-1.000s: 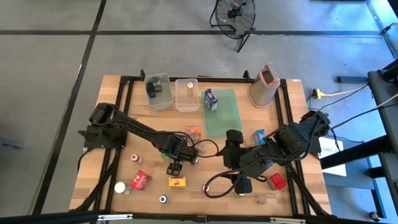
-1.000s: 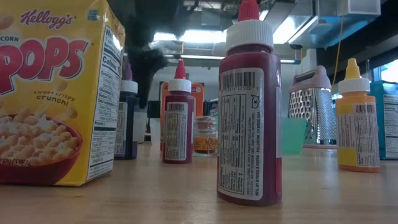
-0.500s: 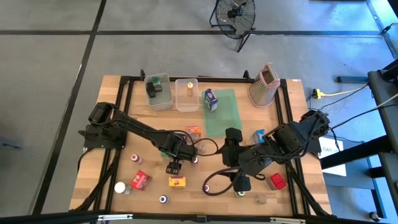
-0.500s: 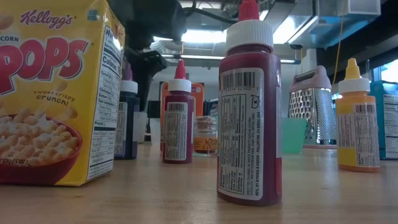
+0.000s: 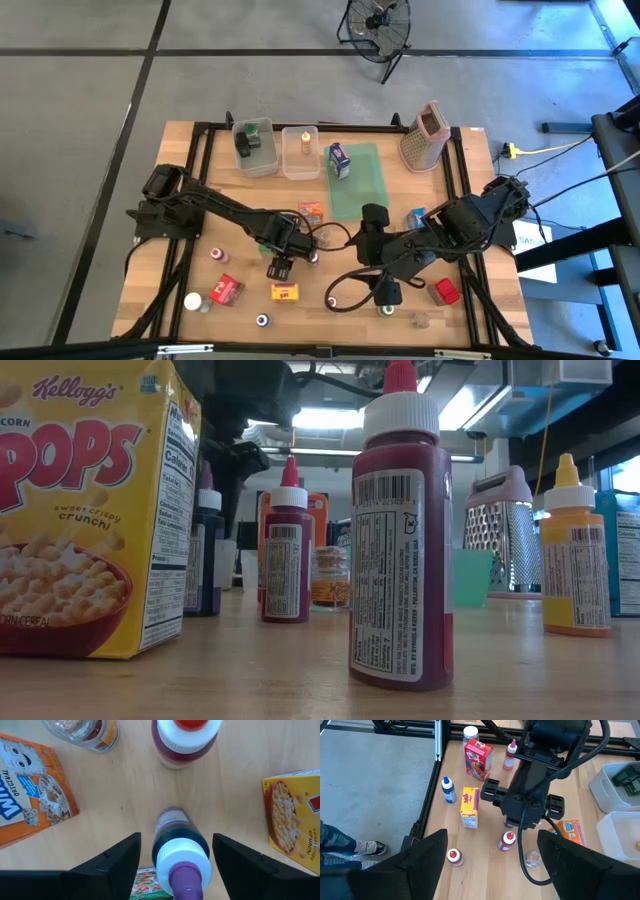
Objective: Pick & Place Kitchen Items
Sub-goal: Put the violet food coloring bottle into the transparent bin
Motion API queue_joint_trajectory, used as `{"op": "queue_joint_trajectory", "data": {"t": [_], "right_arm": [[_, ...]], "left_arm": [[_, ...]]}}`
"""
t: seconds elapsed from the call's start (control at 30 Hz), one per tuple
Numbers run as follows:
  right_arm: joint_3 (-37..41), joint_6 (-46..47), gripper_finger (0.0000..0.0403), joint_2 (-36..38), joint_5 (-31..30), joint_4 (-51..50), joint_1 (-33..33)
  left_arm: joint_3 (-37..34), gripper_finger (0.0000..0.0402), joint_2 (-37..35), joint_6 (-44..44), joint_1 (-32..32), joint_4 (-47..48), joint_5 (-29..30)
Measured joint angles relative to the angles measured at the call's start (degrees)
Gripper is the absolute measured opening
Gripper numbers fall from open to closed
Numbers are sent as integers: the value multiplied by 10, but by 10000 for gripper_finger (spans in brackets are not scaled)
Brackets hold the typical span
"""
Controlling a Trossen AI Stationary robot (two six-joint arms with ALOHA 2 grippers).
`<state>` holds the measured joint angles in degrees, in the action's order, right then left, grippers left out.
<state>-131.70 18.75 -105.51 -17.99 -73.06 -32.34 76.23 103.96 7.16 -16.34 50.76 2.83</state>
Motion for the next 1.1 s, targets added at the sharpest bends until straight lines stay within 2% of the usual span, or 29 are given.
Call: {"op": "queue_joint_trajectory", "data": {"t": [0.4, 0.8, 1.1], "right_arm": [[0, -3, 311, 0, 0, -2, 0], [0, -5, 311, 0, 0, -4, 0], [0, -14, 311, 0, 2, 13, 0]], "left_arm": [[1, 151, 4, 0, 5, 2, -19], [0, 149, 1, -3, 7, 5, -8], [56, 149, -4, -5, 7, 117, 22]]}}
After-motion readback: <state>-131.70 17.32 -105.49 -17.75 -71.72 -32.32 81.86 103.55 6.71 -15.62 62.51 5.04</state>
